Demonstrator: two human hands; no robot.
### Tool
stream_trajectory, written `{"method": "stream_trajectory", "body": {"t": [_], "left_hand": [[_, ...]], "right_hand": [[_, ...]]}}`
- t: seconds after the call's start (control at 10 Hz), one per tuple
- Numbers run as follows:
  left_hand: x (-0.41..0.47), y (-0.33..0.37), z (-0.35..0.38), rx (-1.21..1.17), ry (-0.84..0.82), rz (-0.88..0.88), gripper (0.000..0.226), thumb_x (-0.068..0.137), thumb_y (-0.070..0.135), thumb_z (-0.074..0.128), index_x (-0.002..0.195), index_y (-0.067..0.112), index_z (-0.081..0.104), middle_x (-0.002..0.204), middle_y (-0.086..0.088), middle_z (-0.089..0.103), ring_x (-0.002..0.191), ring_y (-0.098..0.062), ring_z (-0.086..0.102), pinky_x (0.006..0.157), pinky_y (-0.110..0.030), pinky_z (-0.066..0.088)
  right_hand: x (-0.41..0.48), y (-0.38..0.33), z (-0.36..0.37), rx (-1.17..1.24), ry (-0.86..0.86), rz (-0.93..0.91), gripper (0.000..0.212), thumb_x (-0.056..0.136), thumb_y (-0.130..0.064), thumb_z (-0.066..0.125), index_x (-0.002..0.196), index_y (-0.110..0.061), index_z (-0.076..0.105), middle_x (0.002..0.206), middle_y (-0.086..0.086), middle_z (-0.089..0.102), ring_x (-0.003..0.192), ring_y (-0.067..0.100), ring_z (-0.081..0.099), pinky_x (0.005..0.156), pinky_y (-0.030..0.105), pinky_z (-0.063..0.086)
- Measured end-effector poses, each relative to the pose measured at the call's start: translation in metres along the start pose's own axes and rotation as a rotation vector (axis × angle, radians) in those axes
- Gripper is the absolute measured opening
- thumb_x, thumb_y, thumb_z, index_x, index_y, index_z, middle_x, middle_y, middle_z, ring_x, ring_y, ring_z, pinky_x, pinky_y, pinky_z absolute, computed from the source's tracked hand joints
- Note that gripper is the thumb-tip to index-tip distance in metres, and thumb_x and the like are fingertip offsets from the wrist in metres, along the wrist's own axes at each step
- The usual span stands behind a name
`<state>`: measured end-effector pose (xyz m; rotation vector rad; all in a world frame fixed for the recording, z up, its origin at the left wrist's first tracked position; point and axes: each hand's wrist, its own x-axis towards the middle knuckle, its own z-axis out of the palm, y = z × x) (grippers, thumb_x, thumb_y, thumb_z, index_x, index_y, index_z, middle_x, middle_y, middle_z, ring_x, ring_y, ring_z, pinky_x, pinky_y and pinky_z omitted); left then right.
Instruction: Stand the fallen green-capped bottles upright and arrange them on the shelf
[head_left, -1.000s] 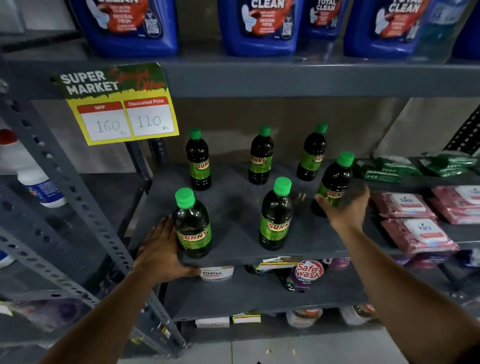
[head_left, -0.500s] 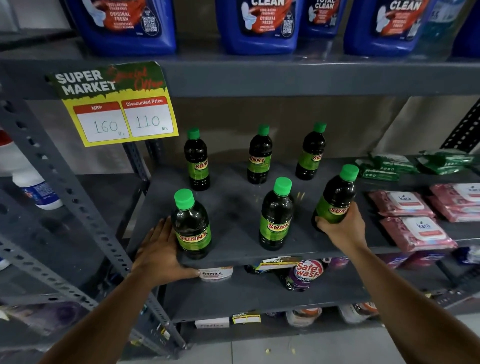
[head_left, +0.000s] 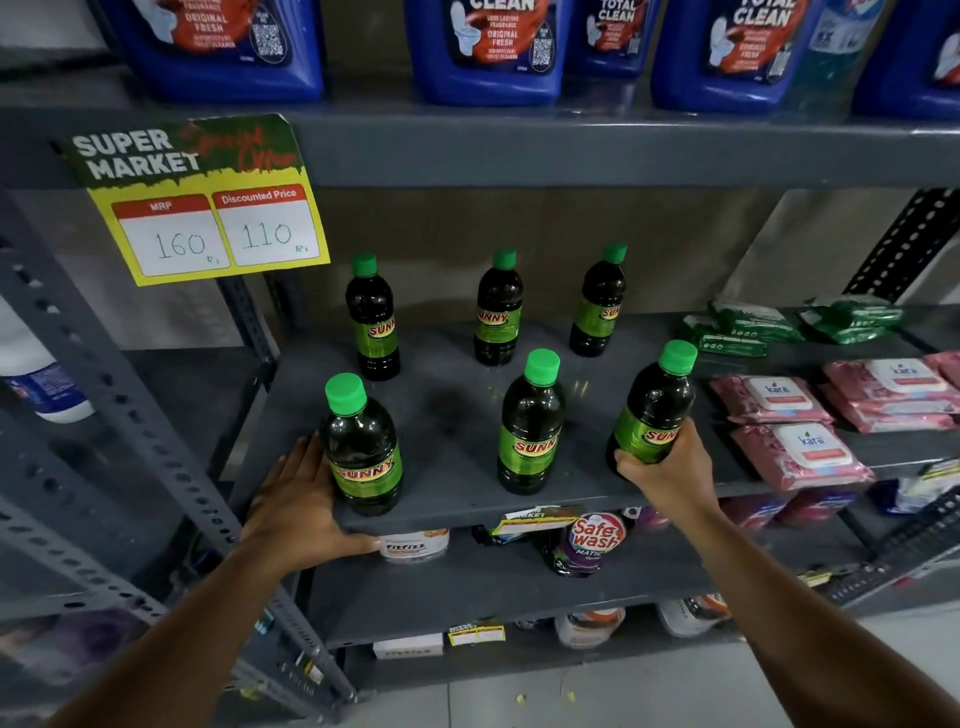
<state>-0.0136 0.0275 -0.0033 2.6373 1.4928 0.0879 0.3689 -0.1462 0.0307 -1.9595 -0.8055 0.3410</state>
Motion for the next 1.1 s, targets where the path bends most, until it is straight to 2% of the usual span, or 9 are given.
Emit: {"method": "stream_trajectory", "body": {"t": [0.1, 0.5, 0.7, 0.9, 1.0, 1.1], "left_hand": [[-0.001, 0.001, -0.001, 0.009, -0.02, -0.013, 0.147, 0.041, 0.098, 0.049, 0.153, 0.019, -0.003, 0.162, -0.009, -0.003, 0.147, -0.025, -0.003, 0.12, -0.04, 0.003], [-0.001, 0.001, -0.002, 0.015, -0.006, 0.004, 0.148, 0.039, 0.1, 0.046, 0.153, 0.018, -0.002, 0.163, -0.007, 0.0, 0.147, -0.025, 0.0, 0.121, -0.042, 0.008], [-0.004, 0.005, -0.006, 0.002, -0.019, -0.012, 0.146, 0.042, 0.096, 0.054, 0.153, 0.02, -0.003, 0.163, -0.007, -0.001, 0.147, -0.023, -0.001, 0.121, -0.041, 0.007], [-0.007, 0.008, -0.012, -0.019, -0.062, -0.053, 0.15, 0.04, 0.095, 0.057, 0.153, 0.019, -0.006, 0.163, -0.008, -0.002, 0.147, -0.025, -0.002, 0.121, -0.043, 0.007], [-0.016, 0.013, -0.021, -0.047, -0.05, -0.104, 0.155, 0.041, 0.091, 0.066, 0.151, 0.014, -0.01, 0.162, -0.013, -0.007, 0.147, -0.028, -0.006, 0.121, -0.045, 0.005], [-0.04, 0.018, -0.021, 0.033, 0.162, -0.083, 0.154, 0.047, 0.093, 0.061, 0.149, 0.005, -0.014, 0.157, -0.013, -0.019, 0.145, -0.026, -0.016, 0.119, -0.041, -0.005]], "right_hand": [[0.0, 0.0, -0.001, 0.001, -0.008, -0.003, 0.054, 0.064, -0.016, 0.084, 0.103, -0.025, 0.048, 0.09, -0.007, 0.062, 0.08, 0.011, 0.06, 0.073, 0.03, 0.044], [-0.001, 0.001, -0.006, -0.014, -0.039, -0.04, 0.061, 0.063, -0.022, 0.088, 0.108, -0.027, 0.047, 0.1, -0.005, 0.063, 0.089, 0.015, 0.061, 0.077, 0.03, 0.044], [-0.007, 0.001, -0.008, 0.015, -0.057, -0.052, 0.06, 0.067, -0.024, 0.086, 0.108, -0.033, 0.044, 0.103, -0.007, 0.06, 0.094, 0.014, 0.059, 0.082, 0.032, 0.045], [-0.009, 0.002, -0.007, -0.029, -0.06, -0.063, 0.057, 0.068, -0.026, 0.085, 0.109, -0.031, 0.046, 0.104, -0.004, 0.062, 0.095, 0.018, 0.061, 0.085, 0.037, 0.049], [-0.011, -0.002, -0.008, -0.038, -0.072, -0.092, 0.072, 0.067, -0.033, 0.086, 0.124, -0.023, 0.043, 0.118, 0.002, 0.06, 0.11, 0.023, 0.059, 0.09, 0.037, 0.046], [-0.027, -0.006, -0.015, -0.113, 0.061, -0.174, 0.116, 0.069, -0.059, 0.075, 0.151, -0.011, 0.009, 0.159, 0.015, 0.02, 0.146, 0.029, 0.021, 0.117, 0.047, 0.025]]}}
